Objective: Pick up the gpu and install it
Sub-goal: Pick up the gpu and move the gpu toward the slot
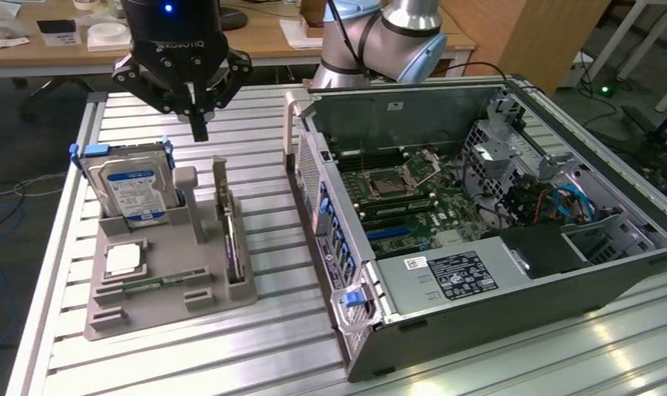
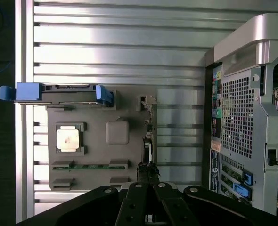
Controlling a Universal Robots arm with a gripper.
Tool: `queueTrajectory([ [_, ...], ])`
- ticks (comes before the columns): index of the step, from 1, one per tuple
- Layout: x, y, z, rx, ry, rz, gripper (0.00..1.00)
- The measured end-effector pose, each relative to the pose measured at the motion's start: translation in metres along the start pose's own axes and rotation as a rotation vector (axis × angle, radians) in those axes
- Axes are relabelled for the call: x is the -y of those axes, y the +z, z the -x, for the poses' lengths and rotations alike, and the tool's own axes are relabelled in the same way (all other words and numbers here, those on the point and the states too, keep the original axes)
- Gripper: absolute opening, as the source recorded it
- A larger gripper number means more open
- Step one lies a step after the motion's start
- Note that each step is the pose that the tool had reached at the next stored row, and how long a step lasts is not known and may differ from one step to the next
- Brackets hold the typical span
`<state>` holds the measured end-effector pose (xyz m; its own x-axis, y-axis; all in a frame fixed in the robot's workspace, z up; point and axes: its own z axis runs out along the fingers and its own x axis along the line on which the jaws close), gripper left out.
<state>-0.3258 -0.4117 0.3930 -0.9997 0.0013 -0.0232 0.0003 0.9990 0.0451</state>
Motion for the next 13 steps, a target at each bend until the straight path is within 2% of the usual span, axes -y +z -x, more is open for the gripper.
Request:
queueTrajectory([
  [11, 0.0000, 0.0000, 0.0000, 0.0001, 0.000, 0.0000, 0.11],
  [13, 0.0000, 0.0000, 0.0000, 0.0001, 0.000, 0.0000, 0.24],
])
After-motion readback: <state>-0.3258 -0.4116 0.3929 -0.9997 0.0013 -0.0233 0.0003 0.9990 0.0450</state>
